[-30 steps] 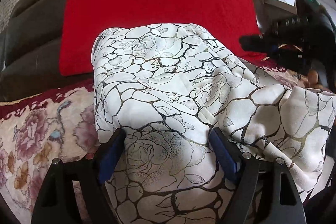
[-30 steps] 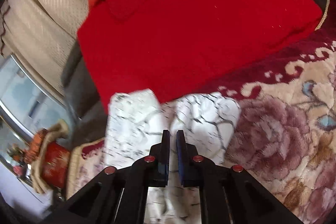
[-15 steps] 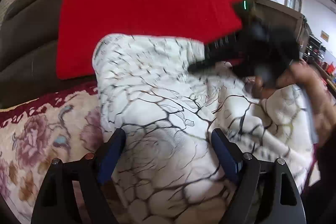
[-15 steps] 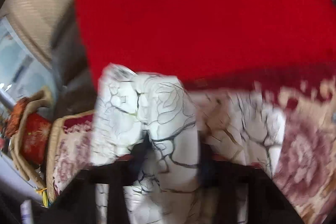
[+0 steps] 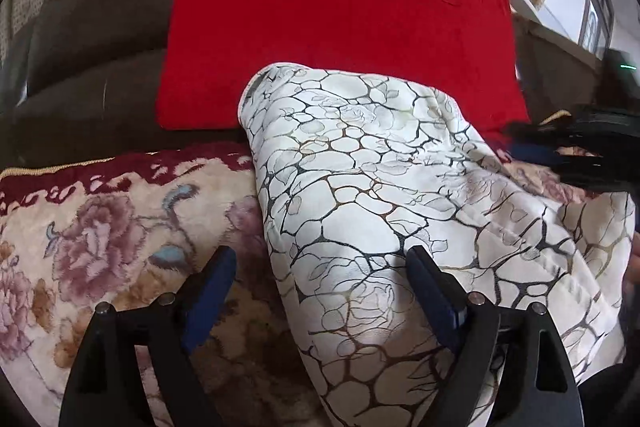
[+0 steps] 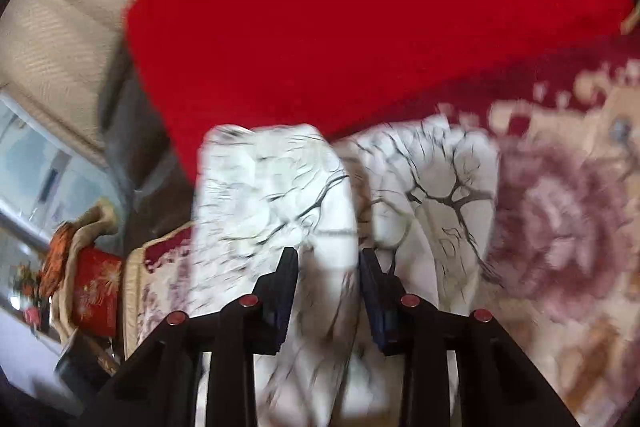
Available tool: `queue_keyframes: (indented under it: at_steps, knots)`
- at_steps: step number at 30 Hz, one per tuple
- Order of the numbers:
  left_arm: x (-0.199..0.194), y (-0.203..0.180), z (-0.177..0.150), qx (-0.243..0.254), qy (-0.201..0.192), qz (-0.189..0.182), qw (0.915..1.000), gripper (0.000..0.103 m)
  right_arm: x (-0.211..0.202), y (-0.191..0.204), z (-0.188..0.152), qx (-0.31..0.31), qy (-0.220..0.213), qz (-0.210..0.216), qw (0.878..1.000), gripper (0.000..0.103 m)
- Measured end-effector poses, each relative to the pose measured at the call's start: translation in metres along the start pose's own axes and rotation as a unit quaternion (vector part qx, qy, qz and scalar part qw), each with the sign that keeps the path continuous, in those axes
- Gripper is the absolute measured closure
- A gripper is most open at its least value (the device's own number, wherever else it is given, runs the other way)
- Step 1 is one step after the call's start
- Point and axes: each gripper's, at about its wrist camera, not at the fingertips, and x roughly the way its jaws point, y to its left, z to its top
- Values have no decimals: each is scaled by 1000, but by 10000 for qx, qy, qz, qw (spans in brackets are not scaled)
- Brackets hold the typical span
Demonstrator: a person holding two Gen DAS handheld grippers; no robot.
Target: Fold large clothes
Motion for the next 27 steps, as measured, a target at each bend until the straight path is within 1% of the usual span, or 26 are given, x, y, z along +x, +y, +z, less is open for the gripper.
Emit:
queue_keyframes:
  at_steps: [1, 2, 4, 7, 8, 9, 10, 11, 12, 13, 14, 15, 17, 19, 22, 25, 27]
  knots:
    - [-2, 3, 1, -91, 13, -28, 10000, 16, -18, 13, -6, -212, -172, 202, 9994, 68]
    - [-4, 4, 0, -141, 11, -25, 9999, 16, -32, 24, -14, -387, -255, 370, 9982, 68]
    - [-11, 7, 0, -189, -70, 101, 9997, 16, -53, 46, -33, -739, -354, 698, 9942, 68]
    - [-21, 12, -1, -215, -229, 258, 9992, 16, -71, 68, -58, -1126, -278, 885, 9893, 68]
    - [-24, 13, -1, -221, -263, 278, 9990, 16, -78, 68, -64, -1176, -261, 907, 9886, 68]
    - [-26, 14, -2, -214, -276, 299, 9989, 16, -78, 69, -71, -1220, -237, 877, 9884, 68]
    - [-26, 15, -2, -199, -269, 323, 9989, 16, -76, 67, -80, -1294, -184, 644, 9893, 68]
    - [-24, 15, -3, -170, -236, 353, 9990, 16, -73, 64, -83, -1311, -124, 435, 9903, 71]
    - [-19, 15, -4, -136, -177, 377, 9990, 16, -64, 56, -86, -1242, 21, 77, 9922, 71]
    - [-16, 14, -6, -104, -128, 368, 9992, 16, -49, 35, -91, -965, 313, -411, 9940, 72]
    - [-15, 13, -7, -95, -123, 338, 9993, 16, -44, 23, -92, -792, 469, -560, 9942, 72]
    - [-14, 12, -7, -81, -114, 336, 9993, 16, -31, 0, -97, -408, 684, -515, 9955, 72]
    - [-15, 10, -8, -22, -158, 366, 9992, 16, -30, -12, -99, -169, 626, -262, 9975, 72]
    - [-13, 12, -8, -23, -146, 373, 9992, 16, -30, -10, -96, -197, 707, -305, 9968, 72]
    - [-11, 14, -8, -61, -125, 356, 9993, 16, -31, -4, -94, -360, 696, -406, 9961, 72]
    - [-11, 13, -8, -25, -123, 388, 9992, 16, -34, 6, -91, -365, 764, -381, 9957, 72]
    - [-11, 12, -8, 27, -131, 422, 9990, 16, -41, 13, -84, -388, 696, -344, 9962, 72]
